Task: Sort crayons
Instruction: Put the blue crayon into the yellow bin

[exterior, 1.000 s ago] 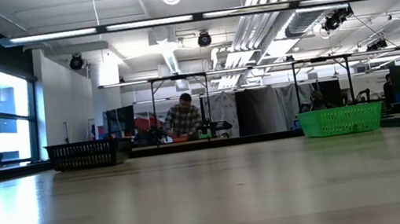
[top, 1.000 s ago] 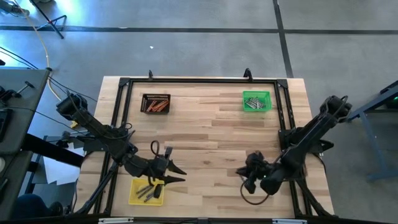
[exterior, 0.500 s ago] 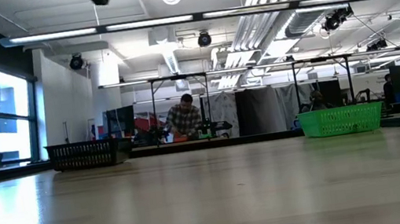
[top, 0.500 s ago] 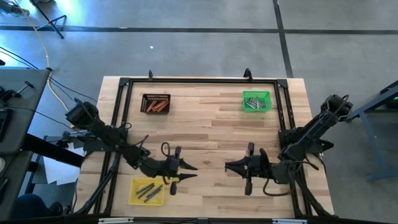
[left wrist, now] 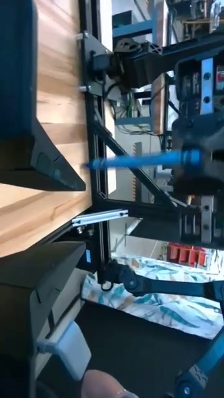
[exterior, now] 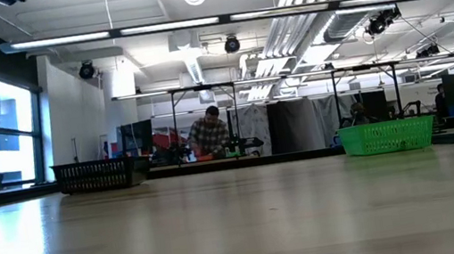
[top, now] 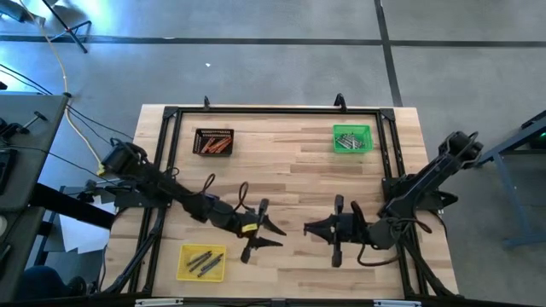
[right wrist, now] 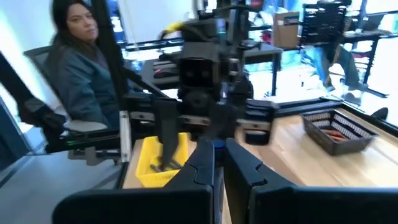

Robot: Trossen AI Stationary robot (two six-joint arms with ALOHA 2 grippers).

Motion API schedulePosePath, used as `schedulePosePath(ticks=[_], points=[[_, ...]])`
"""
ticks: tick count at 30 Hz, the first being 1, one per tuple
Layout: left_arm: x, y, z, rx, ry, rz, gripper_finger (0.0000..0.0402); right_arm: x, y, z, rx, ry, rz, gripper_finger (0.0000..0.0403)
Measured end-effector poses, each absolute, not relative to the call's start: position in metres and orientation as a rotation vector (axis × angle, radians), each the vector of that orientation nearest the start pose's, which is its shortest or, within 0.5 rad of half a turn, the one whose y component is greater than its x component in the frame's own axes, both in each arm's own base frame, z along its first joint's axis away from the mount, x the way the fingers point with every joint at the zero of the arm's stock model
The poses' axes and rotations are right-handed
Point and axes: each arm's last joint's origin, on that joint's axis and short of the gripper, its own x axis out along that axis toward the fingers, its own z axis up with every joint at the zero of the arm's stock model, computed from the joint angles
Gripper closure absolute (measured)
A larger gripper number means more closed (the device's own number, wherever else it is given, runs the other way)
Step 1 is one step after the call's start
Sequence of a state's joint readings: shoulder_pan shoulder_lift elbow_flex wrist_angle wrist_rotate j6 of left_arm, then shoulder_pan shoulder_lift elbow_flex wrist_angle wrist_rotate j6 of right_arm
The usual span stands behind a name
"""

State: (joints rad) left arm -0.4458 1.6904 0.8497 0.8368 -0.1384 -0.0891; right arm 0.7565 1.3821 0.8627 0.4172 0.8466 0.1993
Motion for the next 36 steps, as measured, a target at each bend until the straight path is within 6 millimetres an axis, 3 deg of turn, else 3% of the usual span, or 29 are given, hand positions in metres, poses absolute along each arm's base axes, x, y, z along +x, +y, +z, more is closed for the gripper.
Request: schedulePosePath(ticks=[13,20,36], points=[[0.338,-0.145,0.237,-0.016,-0.041,-0.305,0.0223,0.237,0.192,0.288,0.087,0.01,-0.074,0.0403],[0.341,-0.138,0.237,-0.015,-0.042,-0.277,0.0222,0.248,0.191,0.283,0.059,-0.021,-0.042,0.0403],[0.344,-0.13,0.237,-0.035,-0.04,-0.236,0.0222,0.269,0.165,0.283,0.086,-0.024,-0.058,0.0403]])
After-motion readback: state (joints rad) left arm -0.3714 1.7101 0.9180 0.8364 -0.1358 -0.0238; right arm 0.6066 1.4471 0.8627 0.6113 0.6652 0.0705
